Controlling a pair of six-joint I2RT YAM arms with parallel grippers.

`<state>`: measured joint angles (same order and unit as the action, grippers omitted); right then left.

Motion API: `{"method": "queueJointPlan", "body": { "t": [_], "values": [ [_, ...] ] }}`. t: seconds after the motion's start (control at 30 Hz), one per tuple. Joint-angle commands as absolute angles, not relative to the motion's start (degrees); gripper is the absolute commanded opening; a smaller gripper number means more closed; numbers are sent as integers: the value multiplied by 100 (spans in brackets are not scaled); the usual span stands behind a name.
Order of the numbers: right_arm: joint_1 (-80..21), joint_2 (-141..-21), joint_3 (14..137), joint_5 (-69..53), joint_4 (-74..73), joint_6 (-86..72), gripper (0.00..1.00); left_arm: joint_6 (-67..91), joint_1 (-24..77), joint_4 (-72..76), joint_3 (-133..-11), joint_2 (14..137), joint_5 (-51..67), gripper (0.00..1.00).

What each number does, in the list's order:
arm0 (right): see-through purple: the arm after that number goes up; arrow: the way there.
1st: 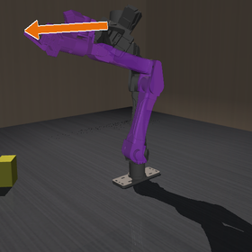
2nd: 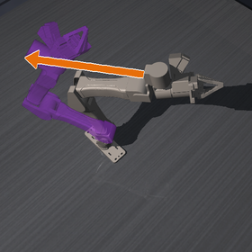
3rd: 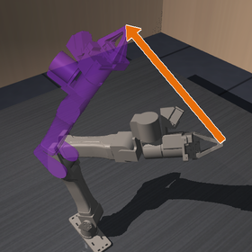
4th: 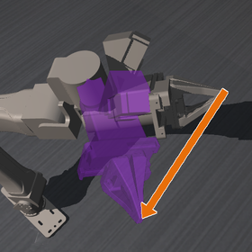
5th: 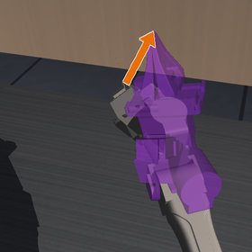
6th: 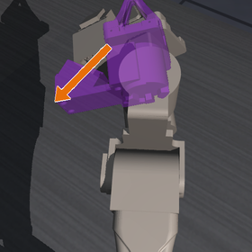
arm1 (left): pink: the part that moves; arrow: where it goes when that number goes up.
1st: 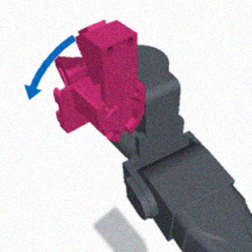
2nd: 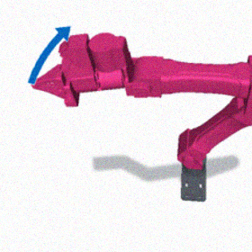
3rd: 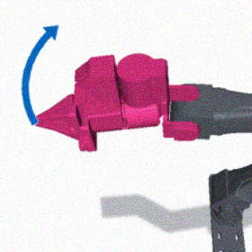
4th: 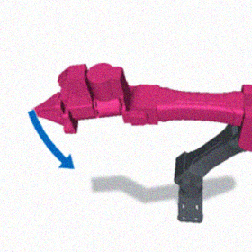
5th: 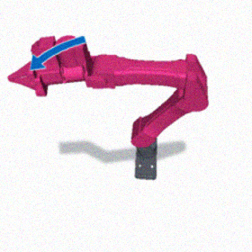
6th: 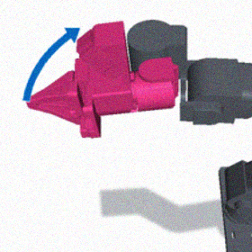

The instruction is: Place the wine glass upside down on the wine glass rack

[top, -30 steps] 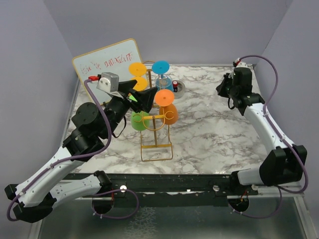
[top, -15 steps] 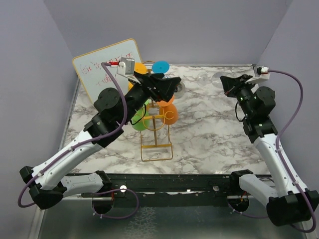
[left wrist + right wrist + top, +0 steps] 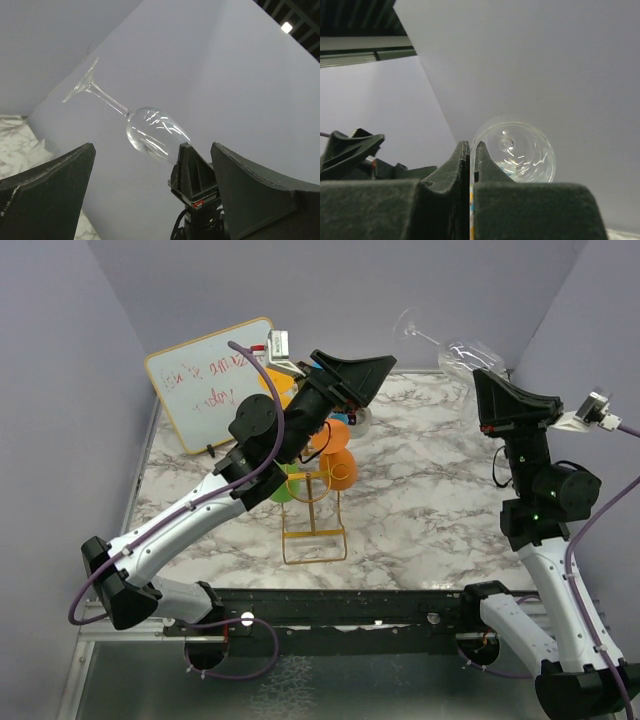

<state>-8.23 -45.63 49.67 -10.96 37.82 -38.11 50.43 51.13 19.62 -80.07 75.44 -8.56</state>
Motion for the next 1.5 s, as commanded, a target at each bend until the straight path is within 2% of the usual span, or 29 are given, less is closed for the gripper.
{"method": "queueJointPlan", "body": {
  "t": [0.0, 0.17, 0.33, 0.53, 0.83, 1.0, 1.23, 1.47],
  "values": [
    [-825, -4509, 4847, -1502, 5114, -4431, 1, 5765, 5150, 2359, -8294, 7725, -1075, 99],
    [-822, -4508, 4767, -1686, 5530, -4667, 1, 6629, 5158, 2423, -8297, 7981, -1370, 99],
    [-826, -4513, 4666, -1823, 5852, -4851, 1, 7103, 5226, 2430, -8420, 8280, -1523, 92],
    [-826, -4511, 4549, -2056, 6080, -5111, 1, 7023, 5234, 2600, -8830, 8623, -1452, 79],
    [-826, -4477, 4425, -2263, 6122, -5251, 1, 7246, 5275, 2859, -9051, 8921, -1321, 49],
    [-826, -4560, 4347, -2302, 6264, -5319, 1, 7374, 5324, 2939, -9092, 9007, -1203, 41],
    [-826, -4688, 4290, -2345, 6473, -5422, 1, 7344, 5370, 3021, -9086, 9037, -1103, 24],
    [-826, -4746, 4247, -2330, 6539, -5440, 1, 7583, 5421, 3065, -9190, 9158, -543, 21]
  ]
}}
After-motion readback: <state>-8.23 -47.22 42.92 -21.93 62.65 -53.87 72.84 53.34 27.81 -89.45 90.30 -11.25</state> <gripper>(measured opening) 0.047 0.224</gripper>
